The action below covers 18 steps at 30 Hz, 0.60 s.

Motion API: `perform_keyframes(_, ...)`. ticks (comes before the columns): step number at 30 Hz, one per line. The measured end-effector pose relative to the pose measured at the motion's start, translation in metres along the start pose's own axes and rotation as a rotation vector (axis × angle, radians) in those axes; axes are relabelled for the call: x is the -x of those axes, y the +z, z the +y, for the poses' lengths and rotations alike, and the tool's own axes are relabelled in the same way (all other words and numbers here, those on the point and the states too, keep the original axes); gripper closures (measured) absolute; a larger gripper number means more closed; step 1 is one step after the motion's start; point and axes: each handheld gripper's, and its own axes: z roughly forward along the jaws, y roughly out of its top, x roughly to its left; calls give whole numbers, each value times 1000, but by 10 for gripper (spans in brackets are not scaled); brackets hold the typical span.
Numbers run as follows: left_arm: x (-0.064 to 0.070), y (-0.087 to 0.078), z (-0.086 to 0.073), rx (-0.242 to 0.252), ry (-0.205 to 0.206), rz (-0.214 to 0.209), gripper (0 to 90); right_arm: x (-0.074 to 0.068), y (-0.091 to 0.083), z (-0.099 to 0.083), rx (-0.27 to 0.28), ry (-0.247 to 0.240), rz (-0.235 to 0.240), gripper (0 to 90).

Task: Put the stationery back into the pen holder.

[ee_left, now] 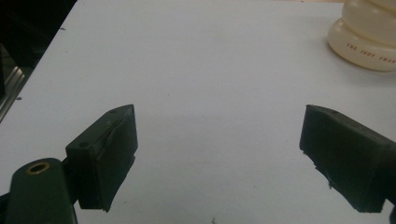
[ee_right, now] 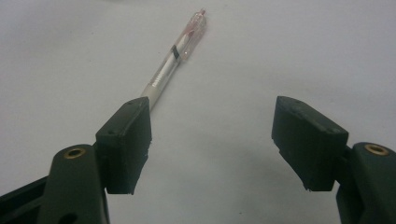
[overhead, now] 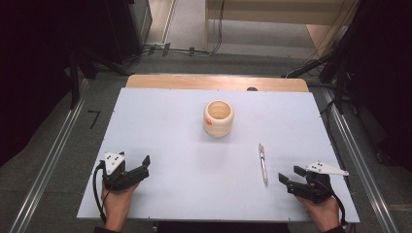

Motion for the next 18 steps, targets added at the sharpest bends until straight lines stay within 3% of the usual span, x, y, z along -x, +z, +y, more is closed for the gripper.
perform_keyframes(18, 0, 1, -1, 0, -3, -4, 122, -10, 11, 4, -20, -26, 17, 275)
